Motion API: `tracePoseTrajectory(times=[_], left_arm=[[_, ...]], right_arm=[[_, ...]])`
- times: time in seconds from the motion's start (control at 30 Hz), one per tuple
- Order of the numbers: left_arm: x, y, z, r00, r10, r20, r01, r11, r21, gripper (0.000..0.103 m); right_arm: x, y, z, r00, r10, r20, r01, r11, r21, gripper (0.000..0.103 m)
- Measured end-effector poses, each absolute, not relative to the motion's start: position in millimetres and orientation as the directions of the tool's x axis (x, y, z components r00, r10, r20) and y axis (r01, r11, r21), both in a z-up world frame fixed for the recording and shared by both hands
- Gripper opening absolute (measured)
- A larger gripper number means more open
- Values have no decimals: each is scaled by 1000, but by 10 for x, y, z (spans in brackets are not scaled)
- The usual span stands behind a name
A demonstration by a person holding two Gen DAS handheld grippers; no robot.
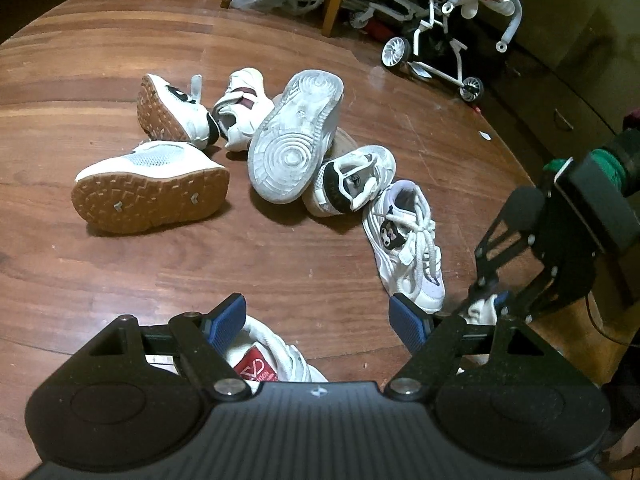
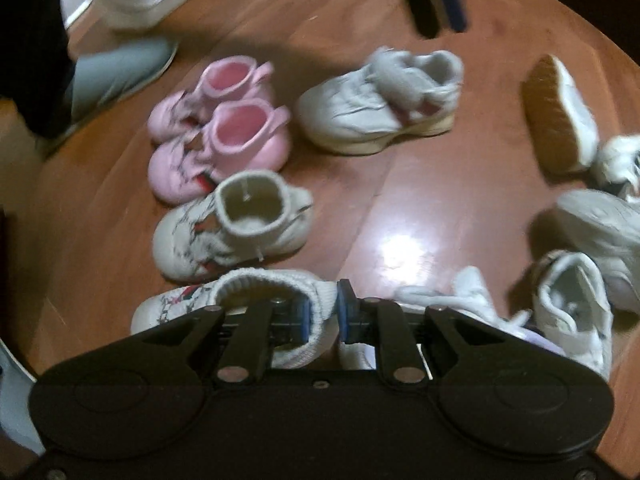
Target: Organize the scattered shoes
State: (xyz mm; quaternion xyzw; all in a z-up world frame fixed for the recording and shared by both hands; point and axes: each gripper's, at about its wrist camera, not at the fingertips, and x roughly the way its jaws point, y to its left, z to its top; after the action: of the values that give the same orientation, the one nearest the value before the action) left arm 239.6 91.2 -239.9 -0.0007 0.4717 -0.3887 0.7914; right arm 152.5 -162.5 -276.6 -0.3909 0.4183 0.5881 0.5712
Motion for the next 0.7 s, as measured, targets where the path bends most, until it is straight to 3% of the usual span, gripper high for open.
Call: tracePoseTrajectory(times=[0.33,0.7], left_arm=[[2390,966,-2468,248,-610,-753,606,704,-371,78],[2378,983,-2486,244,-608,-756,602,706,-373,78]], right_arm=[[1482,-1503,-3003,20,312,-950,-1000,-17,-26,14],[1556,-1465,-3064,-37,325,-945,-996,64,61,14]])
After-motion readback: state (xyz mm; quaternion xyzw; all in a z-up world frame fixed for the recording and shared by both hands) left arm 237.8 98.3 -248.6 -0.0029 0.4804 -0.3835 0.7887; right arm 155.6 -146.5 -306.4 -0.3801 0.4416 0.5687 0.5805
